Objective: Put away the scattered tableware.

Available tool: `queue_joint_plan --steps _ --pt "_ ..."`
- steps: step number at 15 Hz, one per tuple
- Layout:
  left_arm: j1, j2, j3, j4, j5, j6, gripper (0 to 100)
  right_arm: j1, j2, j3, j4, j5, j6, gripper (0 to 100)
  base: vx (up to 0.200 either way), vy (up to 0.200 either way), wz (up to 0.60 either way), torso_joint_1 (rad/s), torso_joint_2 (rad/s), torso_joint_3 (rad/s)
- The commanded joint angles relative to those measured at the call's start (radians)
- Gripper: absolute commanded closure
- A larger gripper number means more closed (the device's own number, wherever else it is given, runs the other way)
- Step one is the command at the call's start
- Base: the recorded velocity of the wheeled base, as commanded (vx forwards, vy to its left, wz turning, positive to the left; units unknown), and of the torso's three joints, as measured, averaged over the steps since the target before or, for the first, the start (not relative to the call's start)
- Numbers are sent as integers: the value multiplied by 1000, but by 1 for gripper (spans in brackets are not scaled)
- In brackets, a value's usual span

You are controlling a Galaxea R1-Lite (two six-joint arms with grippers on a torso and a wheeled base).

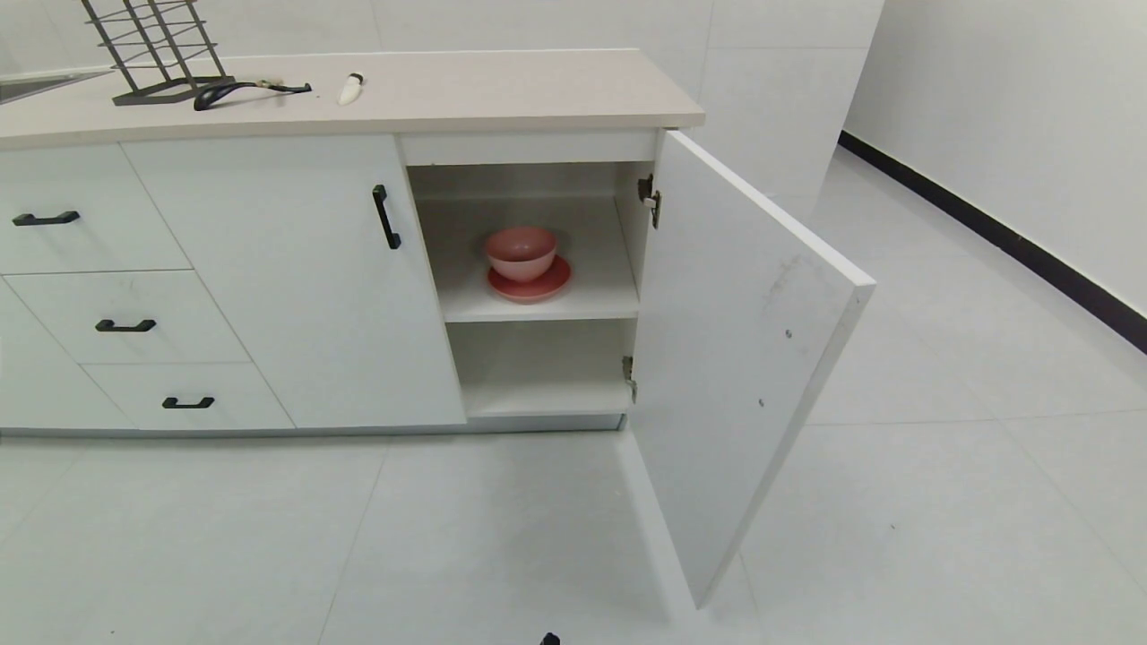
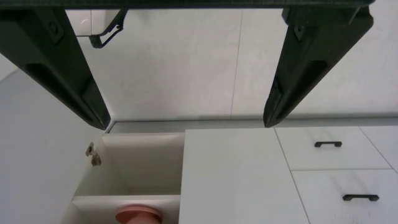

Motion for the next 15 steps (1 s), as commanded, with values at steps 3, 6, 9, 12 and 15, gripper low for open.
queue_joint_plan --steps 3,6,9,12,15 --pt "0 1 0 1 0 0 0 -34 370 -91 -93 3 -62 100 0 0 0 0 0 0" --pt "0 1 0 1 0 0 0 -71 574 -75 -308 -1 -89 100 0 0 0 0 0 0" --pt "0 1 0 1 0 0 0 -109 735 -37 -485 -2 -91 100 0 0 0 0 0 0" --pt "0 1 0 -1 0 0 0 -114 830 -23 -601 -2 -94 100 0 0 0 0 0 0" --pt "0 1 0 1 0 0 0 -101 909 -15 -716 -1 -92 100 0 0 0 0 0 0"
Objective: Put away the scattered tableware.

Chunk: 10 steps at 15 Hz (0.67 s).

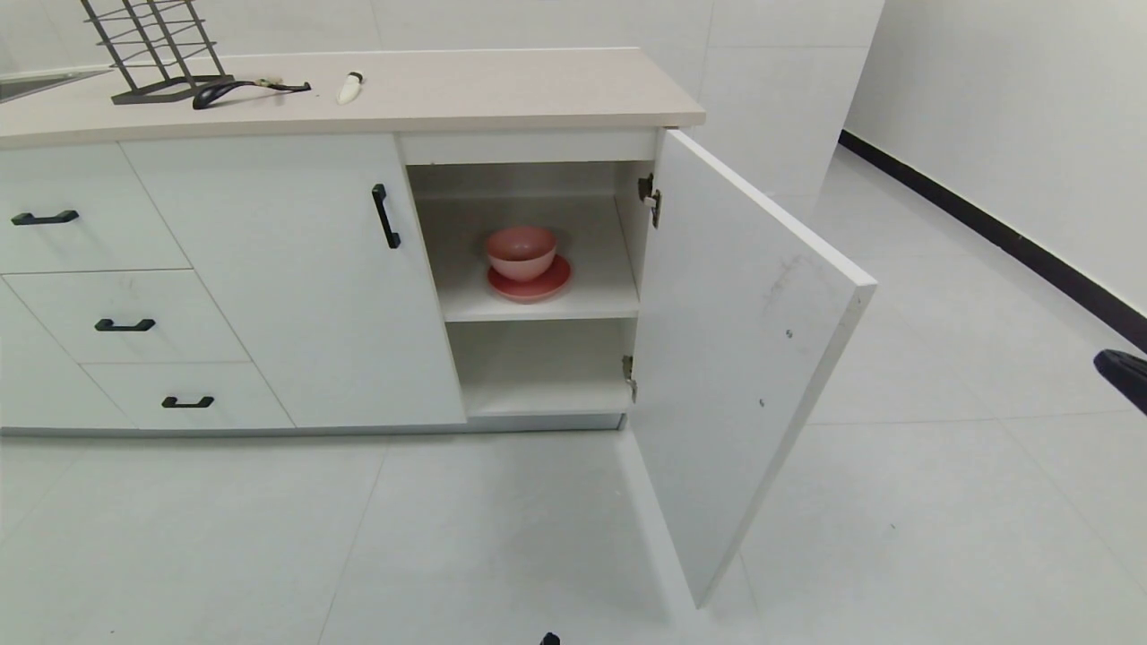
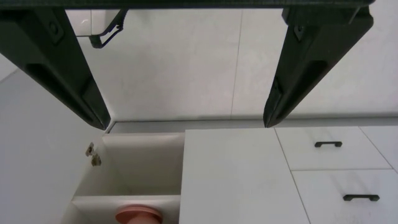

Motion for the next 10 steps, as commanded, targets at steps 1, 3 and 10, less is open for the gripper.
queue_joint_plan --steps 1,3,10 --pt "0 1 0 0 0 0 0 5 109 7 -71 1 1 100 0 0 0 0 0 0" --pt "0 1 0 0 0 0 0 28 180 9 -131 3 -1 100 0 0 0 0 0 0" --pt "0 1 0 0 0 0 0 139 586 1 -530 67 -64 100 0 0 0 0 0 0"
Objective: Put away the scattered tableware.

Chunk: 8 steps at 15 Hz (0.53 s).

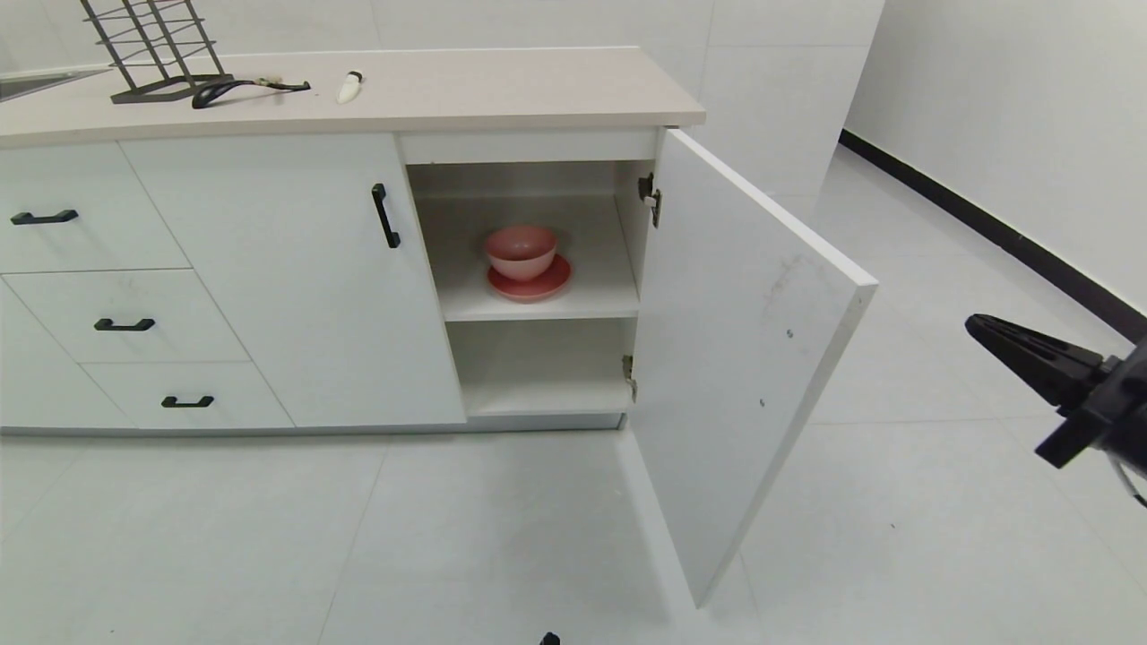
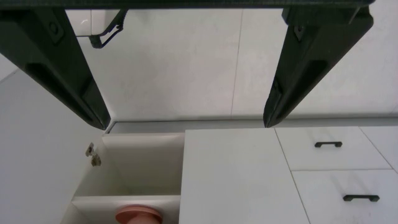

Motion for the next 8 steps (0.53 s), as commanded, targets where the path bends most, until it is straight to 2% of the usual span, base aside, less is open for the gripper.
queue_joint_plan --steps 1,5,8 --pt "0 1 0 0 0 0 0 38 185 -6 -98 13 -15 100 0 0 0 0 0 0" --pt "0 1 0 0 0 0 0 94 248 -52 -106 25 -16 100 0 0 0 0 0 0" --pt "0 1 0 0 0 0 0 95 286 -75 -127 27 -16 100 0 0 0 0 0 0"
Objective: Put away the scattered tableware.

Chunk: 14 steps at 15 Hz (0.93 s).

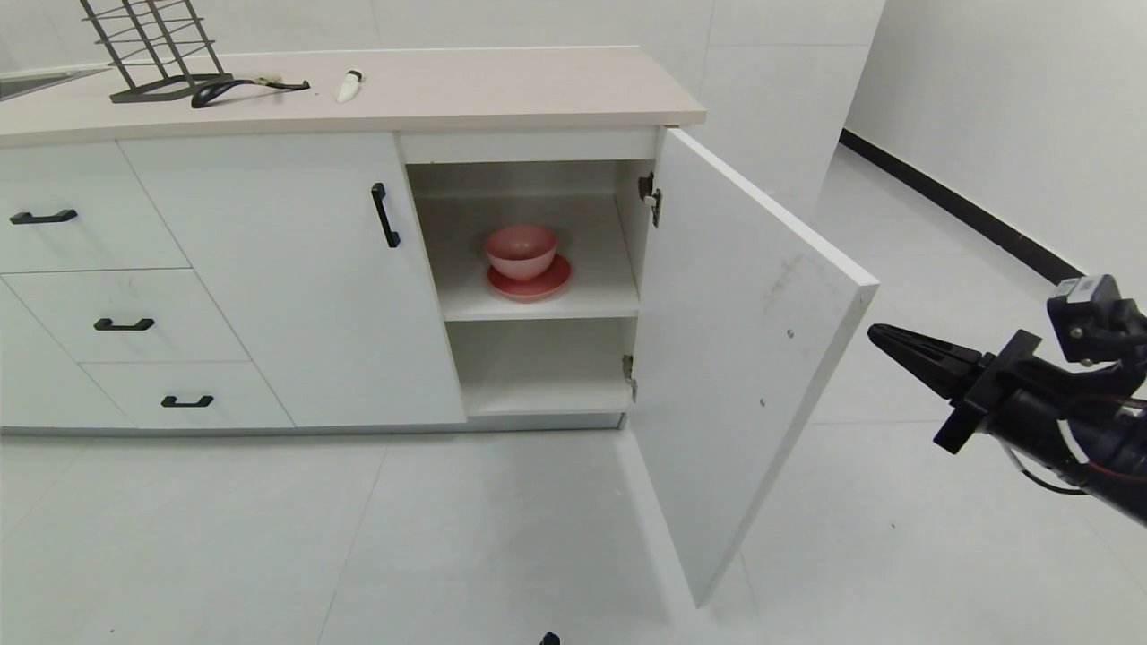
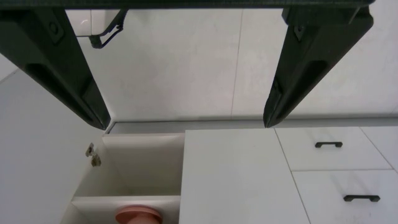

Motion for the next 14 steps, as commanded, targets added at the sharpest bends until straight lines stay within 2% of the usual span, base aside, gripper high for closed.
queue_joint_plan --steps 1,5,11,14 --pt "0 1 0 1 0 0 0 5 47 -27 -9 1 0 100 0 0 0 0 0 0" --pt "0 1 0 1 0 0 0 36 87 -78 -25 5 0 100 0 0 0 0 0 0" --pt "0 1 0 -1 0 0 0 111 96 -78 -28 5 0 100 0 0 0 0 0 0" --pt "0 1 0 1 0 0 0 119 94 -76 -28 5 0 100 0 0 0 0 0 0"
